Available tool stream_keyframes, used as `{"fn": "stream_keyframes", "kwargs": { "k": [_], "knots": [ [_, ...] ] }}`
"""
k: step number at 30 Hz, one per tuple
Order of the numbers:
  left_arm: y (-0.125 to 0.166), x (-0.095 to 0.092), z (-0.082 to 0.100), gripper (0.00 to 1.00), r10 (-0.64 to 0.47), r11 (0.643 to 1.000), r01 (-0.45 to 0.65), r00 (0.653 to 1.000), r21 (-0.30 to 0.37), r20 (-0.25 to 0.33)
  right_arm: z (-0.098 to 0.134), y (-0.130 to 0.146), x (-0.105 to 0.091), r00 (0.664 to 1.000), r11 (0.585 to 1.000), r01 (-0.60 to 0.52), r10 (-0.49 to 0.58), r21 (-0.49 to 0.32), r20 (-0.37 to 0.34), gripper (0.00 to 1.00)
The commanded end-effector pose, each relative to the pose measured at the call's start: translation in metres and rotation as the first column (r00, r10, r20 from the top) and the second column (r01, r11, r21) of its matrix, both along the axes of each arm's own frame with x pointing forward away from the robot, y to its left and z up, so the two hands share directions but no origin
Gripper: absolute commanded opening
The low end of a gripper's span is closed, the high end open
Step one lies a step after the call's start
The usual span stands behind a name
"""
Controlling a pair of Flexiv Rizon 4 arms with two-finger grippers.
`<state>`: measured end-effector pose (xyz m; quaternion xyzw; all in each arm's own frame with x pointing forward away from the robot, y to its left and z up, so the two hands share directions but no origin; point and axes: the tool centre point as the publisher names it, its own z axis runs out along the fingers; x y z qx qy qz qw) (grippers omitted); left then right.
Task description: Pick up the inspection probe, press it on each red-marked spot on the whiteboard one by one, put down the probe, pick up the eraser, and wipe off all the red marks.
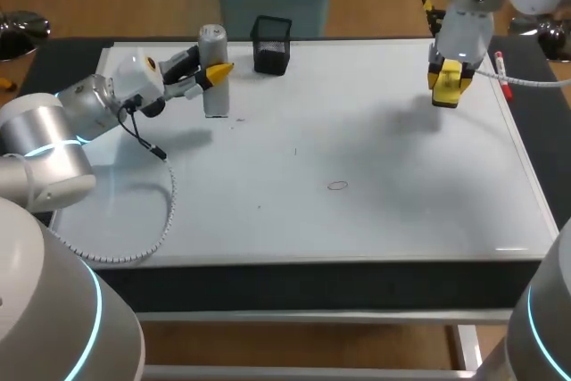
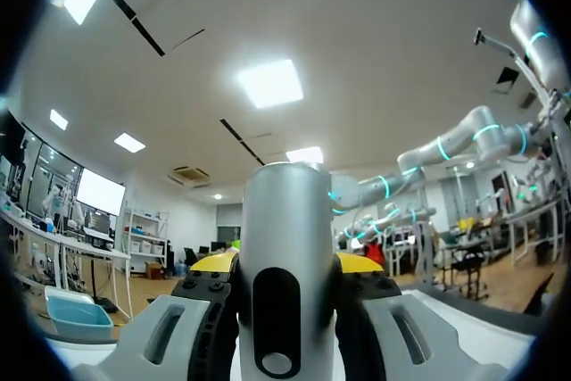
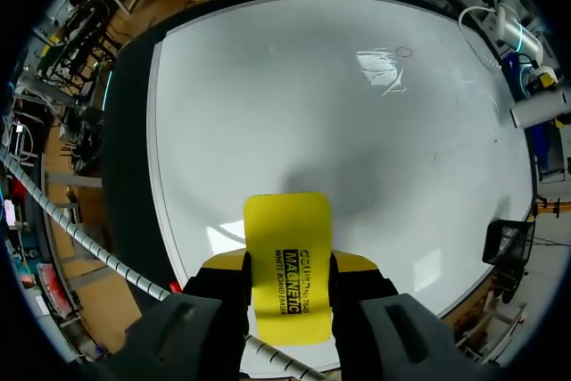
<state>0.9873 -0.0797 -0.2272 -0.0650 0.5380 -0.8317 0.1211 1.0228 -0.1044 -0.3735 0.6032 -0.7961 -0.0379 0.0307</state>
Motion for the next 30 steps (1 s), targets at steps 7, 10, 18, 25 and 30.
{"fn": "stream_keyframes", "kwargs": {
  "k": [7, 10, 18, 25, 30],
  "knots": [
    [0.002, 0.000, 0.001, 0.00, -0.005, 1.000, 0.005, 1.000, 0.001, 0.001, 0.003, 0.010, -0.018, 0.998, 0.999, -0.052, 0.052, 0.001, 0.020, 0.00],
    [0.002, 0.000, 0.001, 0.00, -0.005, 1.000, 0.005, 1.000, 0.001, 0.001, 0.006, 0.024, -0.054, 0.992, 0.992, -0.123, 0.122, 0.016, 0.042, 0.00],
    [0.002, 0.000, 0.001, 0.00, -0.005, 1.000, 0.005, 1.000, 0.001, 0.001, 0.011, 0.053, -0.128, 0.969, 0.970, -0.243, 0.242, 0.013, 0.047, 0.00],
    [0.002, 0.000, 0.001, 0.00, -0.005, 1.000, 0.005, 1.000, 0.001, 0.001, 0.022, 0.096, -0.177, 0.931, 0.932, -0.362, 0.361, 0.008, 0.053, 0.00],
    [0.002, 0.000, 0.001, 0.00, -0.005, 1.000, 0.005, 1.000, 0.001, 0.001, 0.022, 0.127, -0.215, 0.897, 0.898, -0.439, 0.439, -0.010, 0.056, 0.00]
  ]
}}
